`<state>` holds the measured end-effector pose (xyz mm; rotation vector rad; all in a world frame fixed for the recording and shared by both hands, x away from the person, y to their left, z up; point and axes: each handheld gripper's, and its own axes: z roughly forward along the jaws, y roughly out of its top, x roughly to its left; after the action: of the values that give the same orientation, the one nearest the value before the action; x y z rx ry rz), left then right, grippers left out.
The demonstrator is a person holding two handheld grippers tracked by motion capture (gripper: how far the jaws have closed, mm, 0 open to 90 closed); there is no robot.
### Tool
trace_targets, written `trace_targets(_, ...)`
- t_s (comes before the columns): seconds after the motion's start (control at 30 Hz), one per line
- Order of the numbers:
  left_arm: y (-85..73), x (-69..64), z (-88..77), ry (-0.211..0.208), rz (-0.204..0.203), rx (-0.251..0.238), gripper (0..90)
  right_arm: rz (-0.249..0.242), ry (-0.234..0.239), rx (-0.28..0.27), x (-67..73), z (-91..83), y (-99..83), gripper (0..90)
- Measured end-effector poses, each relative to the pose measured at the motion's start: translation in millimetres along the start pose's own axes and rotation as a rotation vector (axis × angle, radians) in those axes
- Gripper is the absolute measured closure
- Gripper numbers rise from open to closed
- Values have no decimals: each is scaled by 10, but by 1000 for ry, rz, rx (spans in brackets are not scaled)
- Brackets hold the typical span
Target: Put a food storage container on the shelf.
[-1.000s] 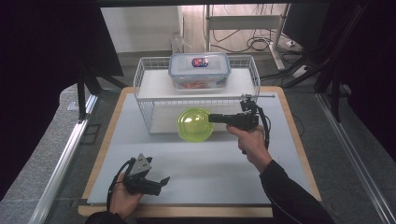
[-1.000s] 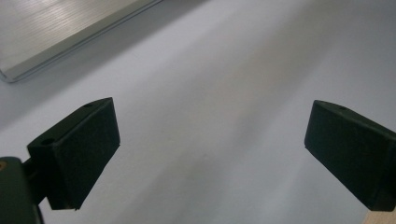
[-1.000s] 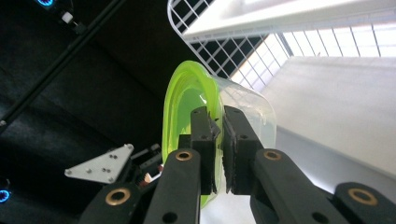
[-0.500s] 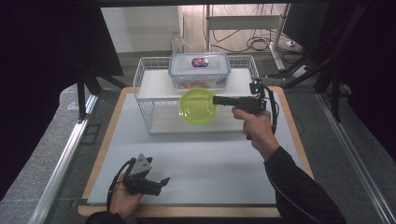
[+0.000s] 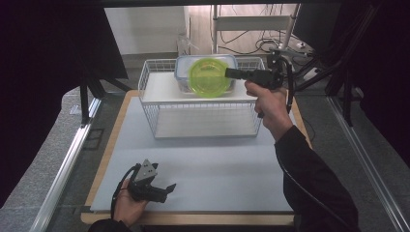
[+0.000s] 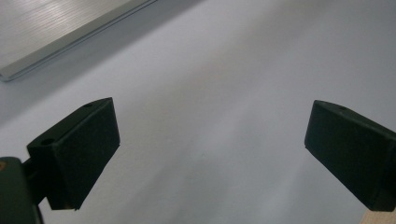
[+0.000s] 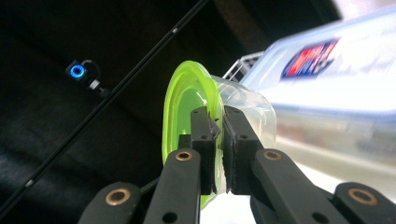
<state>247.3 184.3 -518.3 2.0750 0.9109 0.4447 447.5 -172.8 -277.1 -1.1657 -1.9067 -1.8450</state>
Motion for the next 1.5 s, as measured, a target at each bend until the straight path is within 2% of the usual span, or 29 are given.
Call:
trace_targets(0.23, 2, -2, -1, -4, 3, -2, 31, 7, -73, -33, -34, 125, 275, 846)
trace_targets(0.47, 6, -6, -14, -9, 5, -14, 31, 35, -136, -61, -161, 338, 470, 845)
trace_targets(0.6, 6, -9, -10, -16, 6, -14, 32, 90, -144, -92, -250, 424, 541, 842)
trace_targets(0.87, 3, -15, 7, -24, 8, -4, 32, 110, -196, -106, -289, 470, 585, 788)
trace_targets(1.0, 1, -12, 20, -26, 6, 5, 32, 110, -209, -105, -315, 480, 575, 698)
trace_targets(1.2, -3, -15, 36, -32, 6, 17, 32, 113, -199, -88, -330, 504, 565, 699)
trace_targets(1.5, -4, -22, 52, -36, 9, 30, 32, 120, -172, -64, -278, 518, 491, 673)
